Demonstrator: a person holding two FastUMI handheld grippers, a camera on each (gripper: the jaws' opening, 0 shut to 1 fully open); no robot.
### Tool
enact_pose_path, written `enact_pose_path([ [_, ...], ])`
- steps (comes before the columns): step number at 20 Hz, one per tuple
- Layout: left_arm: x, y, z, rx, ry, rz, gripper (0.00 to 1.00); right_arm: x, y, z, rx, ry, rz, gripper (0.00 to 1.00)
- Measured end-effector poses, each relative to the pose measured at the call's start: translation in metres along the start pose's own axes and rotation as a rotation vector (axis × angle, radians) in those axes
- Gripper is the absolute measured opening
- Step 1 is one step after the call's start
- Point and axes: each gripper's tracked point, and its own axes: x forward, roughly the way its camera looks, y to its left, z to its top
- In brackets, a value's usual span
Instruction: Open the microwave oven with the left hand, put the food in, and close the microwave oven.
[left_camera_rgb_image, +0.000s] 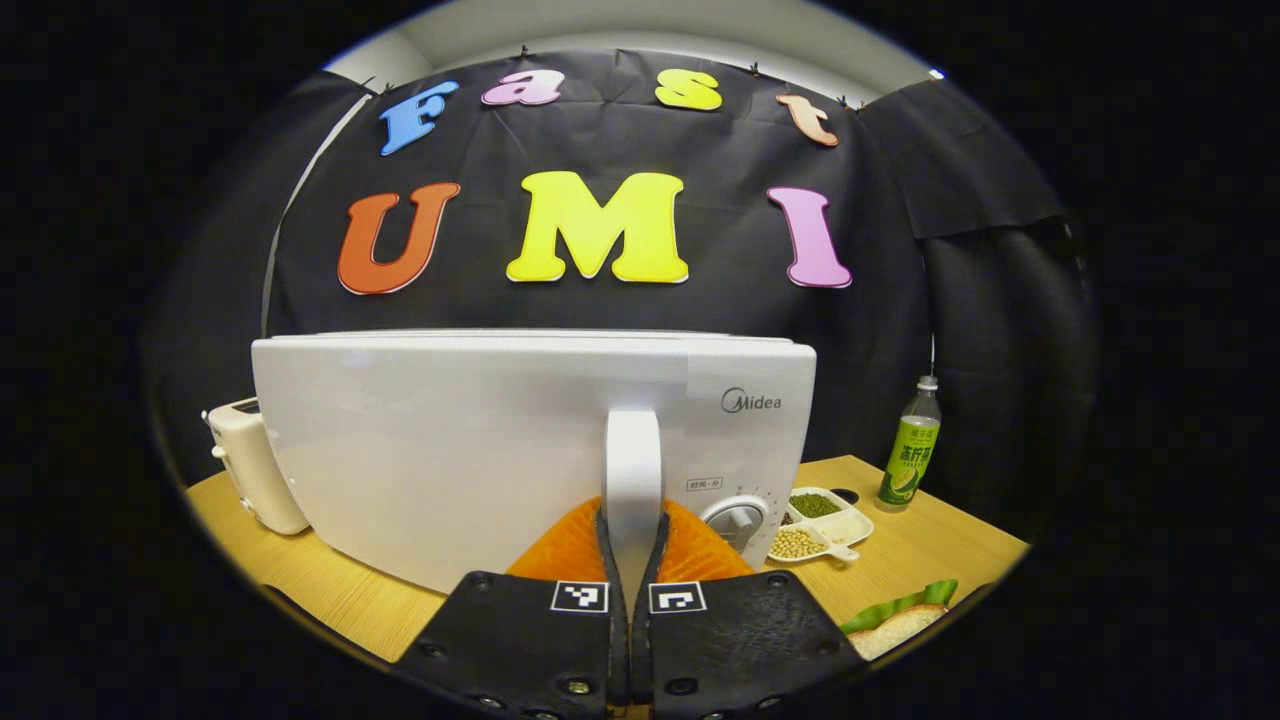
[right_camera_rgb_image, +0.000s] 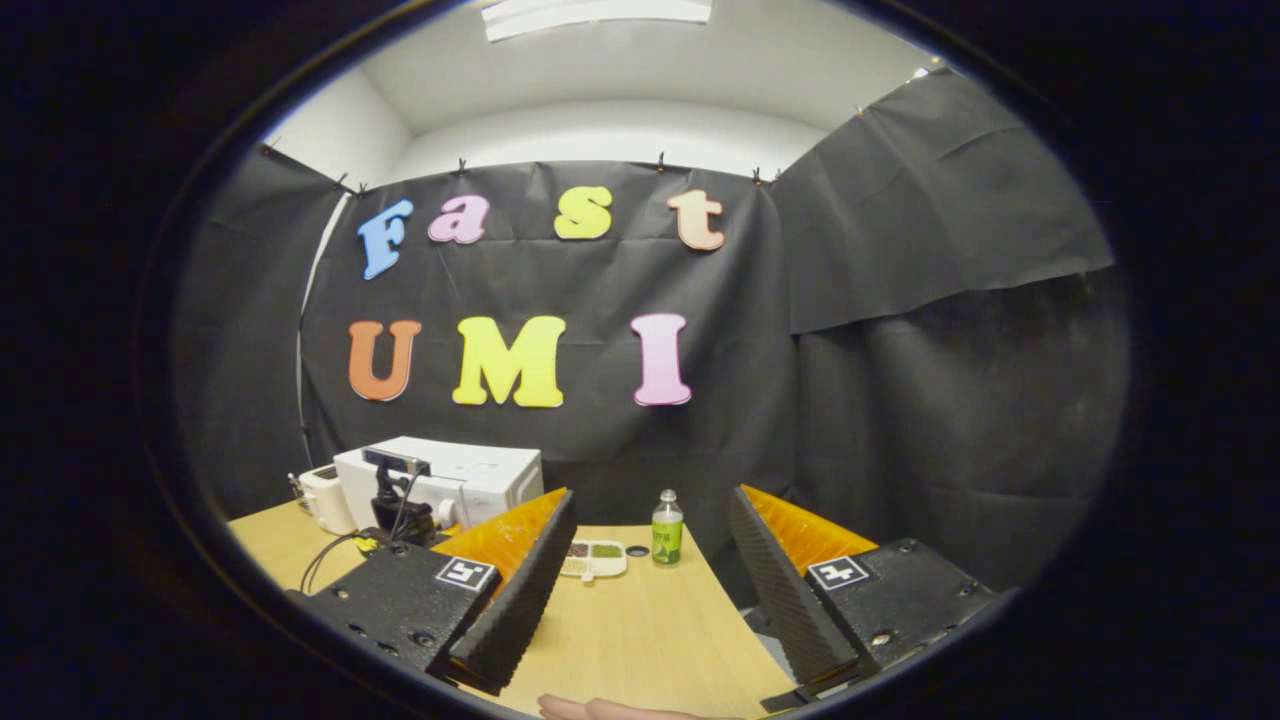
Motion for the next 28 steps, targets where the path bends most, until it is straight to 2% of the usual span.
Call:
enact_pose_path([
  [4, -0.046, 0.006, -0.002, -0.016, -0.031, -0.072, 0.01, -0.001, 0.004, -0.003, 0.011, -0.002, 0.003, 0.98],
  [8, -0.086, 0.020, -0.005, 0.018, -0.032, -0.121, 0.01, -0.008, 0.017, -0.009, 0.017, 0.020, 0.019, 0.98],
  [12, -0.127, 0.036, -0.009, -0.008, -0.034, -0.213, 0.01, -0.030, 0.030, -0.006, 0.011, 0.016, 0.026, 0.99],
  [16, -0.168, 0.068, -0.014, 0.036, -0.032, -0.252, 0.02, -0.047, 0.050, -0.008, -0.002, 0.017, 0.051, 0.98],
  [19, -0.196, 0.095, -0.018, 0.016, -0.016, -0.301, 0.02, -0.054, 0.071, -0.010, -0.010, 0.018, 0.087, 0.98],
  [23, -0.234, 0.147, -0.026, 0.037, 0.008, -0.282, 0.02, -0.052, 0.104, -0.016, -0.012, 0.034, 0.138, 0.98],
  [24, -0.248, 0.158, -0.034, 0.015, 0.040, -0.297, 0.11, -0.050, 0.112, -0.020, -0.017, 0.040, 0.148, 0.98],
  [25, -0.262, 0.171, -0.034, 0.005, 0.050, -0.290, 0.12, -0.048, 0.119, -0.024, -0.022, 0.051, 0.157, 0.98],
  [26, -0.275, 0.187, -0.032, -0.005, 0.039, -0.271, 0.37, -0.044, 0.127, -0.029, -0.028, 0.062, 0.168, 0.98],
  [28, -0.302, 0.222, -0.024, -0.024, 0.018, -0.187, 0.75, -0.032, 0.142, -0.038, -0.042, 0.087, 0.193, 0.99],
])
